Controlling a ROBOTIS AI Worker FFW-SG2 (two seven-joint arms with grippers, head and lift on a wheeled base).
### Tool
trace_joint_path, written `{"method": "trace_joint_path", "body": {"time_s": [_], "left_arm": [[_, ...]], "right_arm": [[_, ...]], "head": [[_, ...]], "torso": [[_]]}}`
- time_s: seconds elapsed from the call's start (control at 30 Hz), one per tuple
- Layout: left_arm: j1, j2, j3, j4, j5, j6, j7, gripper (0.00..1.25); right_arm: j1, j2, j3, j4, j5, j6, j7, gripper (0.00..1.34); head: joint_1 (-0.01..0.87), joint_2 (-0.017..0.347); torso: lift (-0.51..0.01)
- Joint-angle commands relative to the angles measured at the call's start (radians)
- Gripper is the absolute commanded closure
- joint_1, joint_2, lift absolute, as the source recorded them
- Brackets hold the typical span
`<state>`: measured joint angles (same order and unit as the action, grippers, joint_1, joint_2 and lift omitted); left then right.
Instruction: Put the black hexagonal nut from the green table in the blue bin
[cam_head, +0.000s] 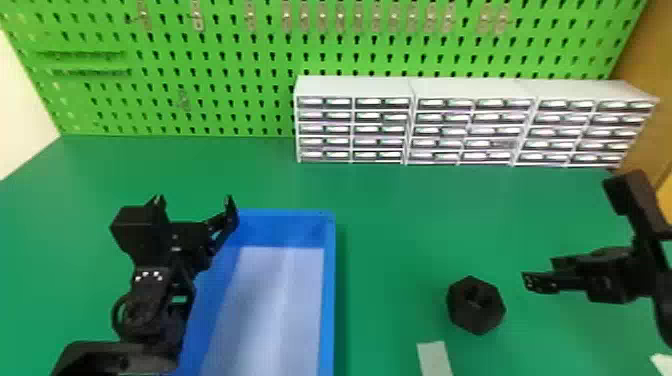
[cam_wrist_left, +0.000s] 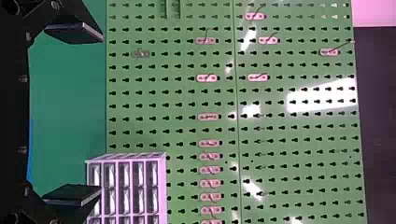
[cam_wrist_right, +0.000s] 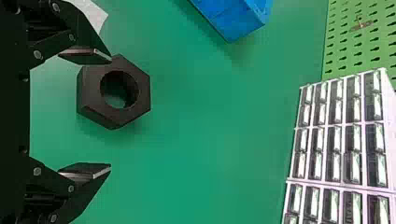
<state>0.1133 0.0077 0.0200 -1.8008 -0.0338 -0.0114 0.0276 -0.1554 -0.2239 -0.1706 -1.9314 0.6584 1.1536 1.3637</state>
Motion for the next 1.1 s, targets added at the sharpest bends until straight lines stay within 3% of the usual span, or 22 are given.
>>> {"method": "trace_joint_path", "body": {"time_s": [0.0, 0.5, 0.9, 1.07], "left_arm": [[-0.001, 0.0, 0.0, 0.001, 0.0, 0.001, 0.0, 0.14], [-0.004, 0.0, -0.003, 0.005, 0.0, -0.001, 0.0, 0.14], [-0.007, 0.0, -0.012, 0.014, 0.0, -0.001, 0.0, 0.14], [-0.009, 0.0, -0.015, 0.017, -0.001, -0.001, 0.002, 0.14]], "right_arm": [[-0.003, 0.0, 0.0, 0.011, 0.001, 0.0, 0.003, 0.45], [-0.012, -0.002, -0.01, 0.046, 0.001, -0.025, 0.003, 0.44], [-0.035, 0.015, -0.026, 0.111, -0.002, -0.077, -0.002, 0.45], [-0.069, 0.034, -0.021, 0.14, -0.006, -0.1, -0.021, 0.45]], "head": [[0.657, 0.057], [0.657, 0.057], [0.657, 0.057], [0.657, 0.057]], "torso": [[-0.095], [-0.095], [-0.095], [-0.095]]}}
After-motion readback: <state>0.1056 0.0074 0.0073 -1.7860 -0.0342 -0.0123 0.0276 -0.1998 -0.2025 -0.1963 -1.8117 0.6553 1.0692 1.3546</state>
